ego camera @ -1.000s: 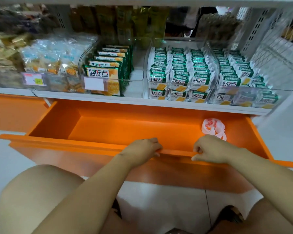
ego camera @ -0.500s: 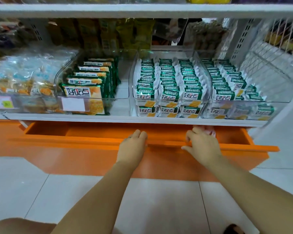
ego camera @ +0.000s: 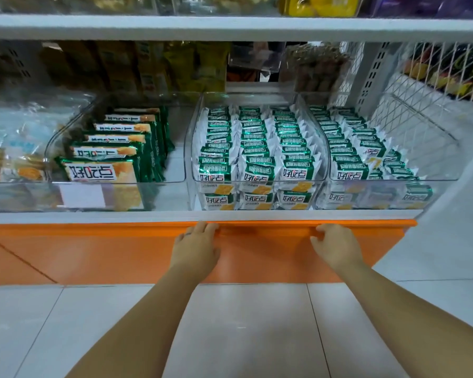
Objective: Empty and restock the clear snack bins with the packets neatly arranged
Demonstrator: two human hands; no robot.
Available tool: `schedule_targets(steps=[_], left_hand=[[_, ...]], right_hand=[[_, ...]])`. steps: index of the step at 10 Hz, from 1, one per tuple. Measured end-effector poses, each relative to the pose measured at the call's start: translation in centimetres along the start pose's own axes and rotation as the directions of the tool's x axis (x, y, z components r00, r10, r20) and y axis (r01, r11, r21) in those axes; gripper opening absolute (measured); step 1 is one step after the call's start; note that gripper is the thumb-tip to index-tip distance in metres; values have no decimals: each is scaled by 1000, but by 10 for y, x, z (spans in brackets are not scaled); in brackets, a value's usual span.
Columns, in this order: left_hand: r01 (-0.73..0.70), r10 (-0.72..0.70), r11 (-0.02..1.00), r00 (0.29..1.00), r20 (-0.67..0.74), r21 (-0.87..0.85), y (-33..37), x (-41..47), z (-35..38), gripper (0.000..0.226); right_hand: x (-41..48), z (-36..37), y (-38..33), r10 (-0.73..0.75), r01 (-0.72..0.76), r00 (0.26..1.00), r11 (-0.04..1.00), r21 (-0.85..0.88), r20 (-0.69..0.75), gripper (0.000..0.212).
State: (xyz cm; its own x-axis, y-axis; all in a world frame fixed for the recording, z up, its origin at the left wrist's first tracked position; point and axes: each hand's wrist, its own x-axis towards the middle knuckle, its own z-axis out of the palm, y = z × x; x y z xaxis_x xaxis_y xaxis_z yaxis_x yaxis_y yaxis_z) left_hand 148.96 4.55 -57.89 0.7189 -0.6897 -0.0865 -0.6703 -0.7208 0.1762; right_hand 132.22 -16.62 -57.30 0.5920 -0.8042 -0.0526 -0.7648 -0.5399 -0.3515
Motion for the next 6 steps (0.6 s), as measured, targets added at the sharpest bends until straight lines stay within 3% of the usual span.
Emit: schedule_targets(steps=[2,3,4,5,6], left_hand=[[14,-14,1000,1000,8,4,4,12,-3,49],[-2,-1,999,998,67,37,7,7,-6,54],[-52,53,999,996,76,-11,23,1,-27,45],[-114,102,986,990,-100,-125,46,-2,-53,28],[-159,83,951,958,-276,-267,68,-2,-80,24]], right_hand=[[13,-8,3,20,-20,996,1000,-10,81,28],[12,-13,3,11,-4,981,999,-35,193,40],[10,-34,-6,-52,70,923,997,-34,381,53],[-1,-69,-21,-173,183,881,983,20,441,50],[-26,-122,-35,-319,288,895,947,142,312,44]])
